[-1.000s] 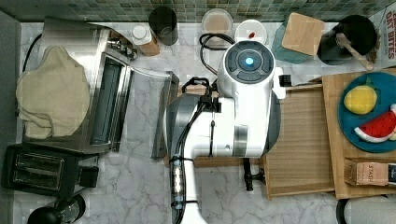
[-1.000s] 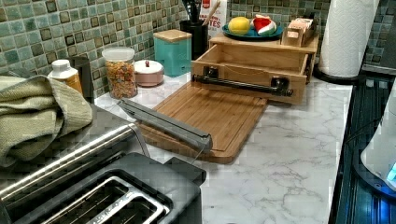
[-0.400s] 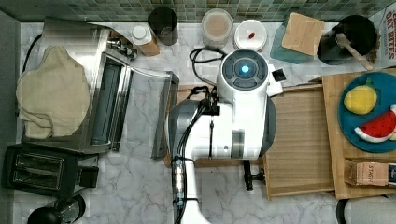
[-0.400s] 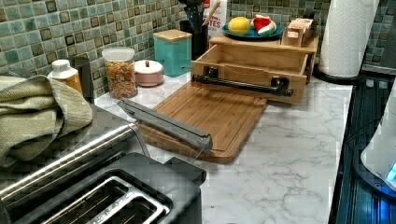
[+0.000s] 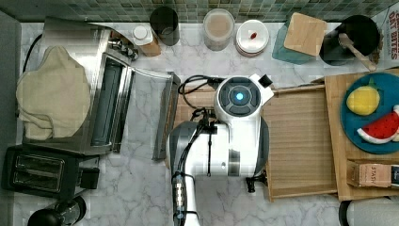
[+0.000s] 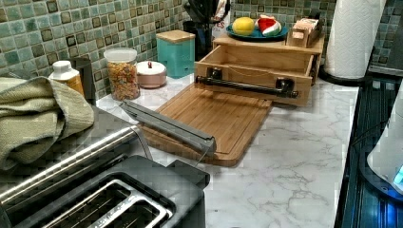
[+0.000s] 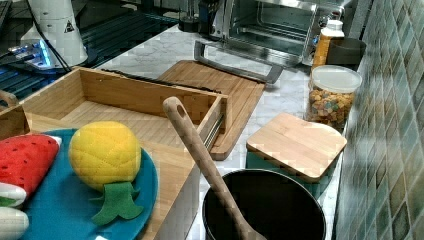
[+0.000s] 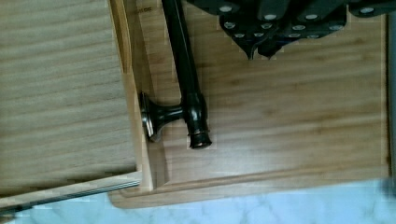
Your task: Close the drawer.
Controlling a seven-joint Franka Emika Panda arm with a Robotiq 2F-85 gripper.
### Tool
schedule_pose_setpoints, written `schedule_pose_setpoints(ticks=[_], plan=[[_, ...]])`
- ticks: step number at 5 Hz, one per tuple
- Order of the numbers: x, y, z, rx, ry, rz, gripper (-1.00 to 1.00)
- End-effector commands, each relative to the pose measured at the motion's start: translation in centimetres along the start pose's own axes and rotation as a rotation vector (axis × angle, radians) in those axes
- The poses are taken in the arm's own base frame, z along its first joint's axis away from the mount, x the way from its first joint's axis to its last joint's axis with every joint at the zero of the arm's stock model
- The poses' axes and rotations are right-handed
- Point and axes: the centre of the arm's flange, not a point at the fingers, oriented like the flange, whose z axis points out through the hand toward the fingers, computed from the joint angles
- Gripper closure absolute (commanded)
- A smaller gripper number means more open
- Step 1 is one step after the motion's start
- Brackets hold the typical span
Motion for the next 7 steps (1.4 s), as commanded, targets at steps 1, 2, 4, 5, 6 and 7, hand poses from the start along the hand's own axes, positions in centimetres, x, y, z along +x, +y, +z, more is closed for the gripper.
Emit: schedule_pose_setpoints(ticks=[1,2,4,5,6,7], plan=[[-1.3,-2.4,6.7,0.017,-0.007,-0.138,1.00],[-2.0,-2.2,8.5,0.019,-0.010,-0.125,1.00],[-2.3,-1.1,10.7,-0.017,-0.034,-0.102,1.00],[-2.8,-0.4,12.1,-0.033,-0.026,-0.094,1.00],[-3.0,0.6,12.8,-0.046,-0.018,-0.066,1.00],[-2.7,2.9,12.2,-0.066,-0.042,-0.066,1.00]])
